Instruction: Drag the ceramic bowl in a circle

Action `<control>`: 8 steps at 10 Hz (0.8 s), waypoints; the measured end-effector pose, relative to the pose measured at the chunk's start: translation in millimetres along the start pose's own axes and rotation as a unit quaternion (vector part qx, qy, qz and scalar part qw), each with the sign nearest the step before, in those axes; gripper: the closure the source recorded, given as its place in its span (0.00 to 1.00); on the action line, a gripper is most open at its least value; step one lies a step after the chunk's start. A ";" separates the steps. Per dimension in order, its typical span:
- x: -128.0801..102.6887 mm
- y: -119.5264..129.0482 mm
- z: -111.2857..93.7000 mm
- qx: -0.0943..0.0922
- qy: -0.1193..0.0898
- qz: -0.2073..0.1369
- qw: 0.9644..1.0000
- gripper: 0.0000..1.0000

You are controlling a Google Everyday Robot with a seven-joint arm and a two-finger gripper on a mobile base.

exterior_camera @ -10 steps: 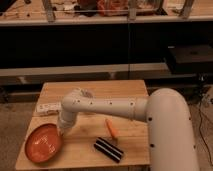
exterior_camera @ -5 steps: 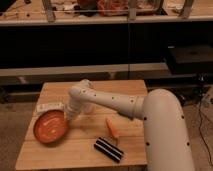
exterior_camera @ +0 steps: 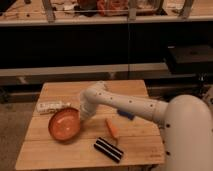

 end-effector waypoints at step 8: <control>-103.6 -34.6 10.4 0.003 -0.032 -0.081 0.996 1.00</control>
